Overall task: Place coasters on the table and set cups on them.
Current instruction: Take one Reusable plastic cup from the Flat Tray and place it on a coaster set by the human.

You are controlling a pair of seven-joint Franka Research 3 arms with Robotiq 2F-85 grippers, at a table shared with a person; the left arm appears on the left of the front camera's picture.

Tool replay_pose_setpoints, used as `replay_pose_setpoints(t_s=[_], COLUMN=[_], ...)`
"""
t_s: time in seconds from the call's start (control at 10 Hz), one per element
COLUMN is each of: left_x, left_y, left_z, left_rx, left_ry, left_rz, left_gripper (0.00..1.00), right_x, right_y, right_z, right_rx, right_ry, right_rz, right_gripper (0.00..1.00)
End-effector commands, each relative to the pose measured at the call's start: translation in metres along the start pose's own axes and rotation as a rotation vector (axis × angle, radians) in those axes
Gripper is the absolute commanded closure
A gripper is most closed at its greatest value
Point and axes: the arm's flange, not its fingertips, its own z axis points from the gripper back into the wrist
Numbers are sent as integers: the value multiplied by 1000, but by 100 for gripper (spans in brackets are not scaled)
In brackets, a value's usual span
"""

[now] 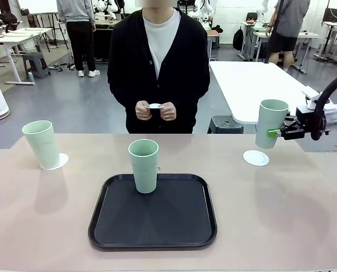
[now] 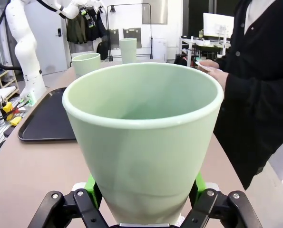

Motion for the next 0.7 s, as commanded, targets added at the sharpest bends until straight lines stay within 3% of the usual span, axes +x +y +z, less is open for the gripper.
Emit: replay_pose_setpoints(t_s=[0.0, 0.6], left_x=[-1, -1], left_y=[-1, -1], left_z=[2, 2], left_rx=[-5, -5], left_ry=[2, 2], left_rz=[-1, -1], left_gripper=[0, 0], right_x=[-3, -31], right_y=[-16, -25], right_z=[1, -9], right_rx=[9, 5], right_ry=[-50, -60], right_rz=[-56, -105], right_gripper=[16, 16])
